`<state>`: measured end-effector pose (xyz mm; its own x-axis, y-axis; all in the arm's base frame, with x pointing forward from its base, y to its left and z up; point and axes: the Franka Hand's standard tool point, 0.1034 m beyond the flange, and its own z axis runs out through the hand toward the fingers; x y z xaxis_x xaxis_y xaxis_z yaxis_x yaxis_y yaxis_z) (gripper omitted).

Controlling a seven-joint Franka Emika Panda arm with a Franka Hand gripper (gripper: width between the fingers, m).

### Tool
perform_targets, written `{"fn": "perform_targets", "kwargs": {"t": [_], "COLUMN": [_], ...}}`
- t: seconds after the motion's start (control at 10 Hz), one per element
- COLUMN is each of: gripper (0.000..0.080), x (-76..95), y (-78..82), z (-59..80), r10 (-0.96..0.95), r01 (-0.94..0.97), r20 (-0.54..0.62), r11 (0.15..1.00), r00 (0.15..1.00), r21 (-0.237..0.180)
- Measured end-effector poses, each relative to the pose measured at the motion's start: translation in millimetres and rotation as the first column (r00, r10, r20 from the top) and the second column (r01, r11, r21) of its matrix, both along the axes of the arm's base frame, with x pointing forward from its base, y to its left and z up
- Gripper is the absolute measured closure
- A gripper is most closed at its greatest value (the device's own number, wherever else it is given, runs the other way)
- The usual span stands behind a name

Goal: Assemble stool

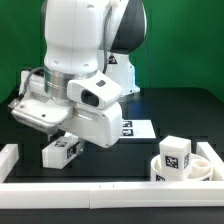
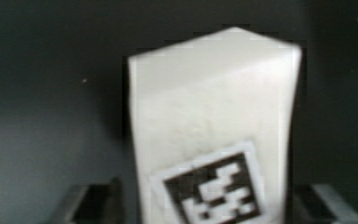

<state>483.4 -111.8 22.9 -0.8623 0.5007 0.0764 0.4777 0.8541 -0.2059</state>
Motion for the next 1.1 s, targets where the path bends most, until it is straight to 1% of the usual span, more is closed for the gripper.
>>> {"fn": "perform_targets", "kwargs": {"t": [0.1, 0.2, 0.3, 0.4, 0.6, 0.7, 0.8, 1.0, 1.1], "gripper": [0.0210, 0.0210, 0.0168, 0.0155, 0.0151, 0.0151, 0.0151, 0.0151, 0.0151], "x": [0.8, 4.5, 12.5, 19.7, 39.1, 50.2, 55.5, 54.9, 56.5], "y": [0.0, 1.8, 3.3, 3.1, 8.8, 11.7, 11.3, 11.6, 7.7], "z": [0.9, 7.0, 17.9, 24.6, 29.1, 29.6, 29.7, 28.9, 30.5], "r10": [-0.005, -0.103, -0.242, -0.368, -0.616, -0.685, -0.729, -0.813, -0.863], "r01": [0.005, 0.104, 0.246, 0.375, 0.636, 0.710, 0.757, 0.846, 0.900], "r20": [0.003, 0.031, 0.080, 0.122, 0.199, 0.230, 0.245, 0.268, 0.282], "r11": [1.000, 0.994, 0.969, 0.926, 0.770, 0.703, 0.652, 0.532, 0.437], "r00": [1.000, 0.994, 0.967, 0.922, 0.762, 0.691, 0.639, 0.517, 0.420], "r21": [-0.004, -0.022, -0.038, -0.045, -0.050, -0.039, -0.032, -0.019, -0.003]}}
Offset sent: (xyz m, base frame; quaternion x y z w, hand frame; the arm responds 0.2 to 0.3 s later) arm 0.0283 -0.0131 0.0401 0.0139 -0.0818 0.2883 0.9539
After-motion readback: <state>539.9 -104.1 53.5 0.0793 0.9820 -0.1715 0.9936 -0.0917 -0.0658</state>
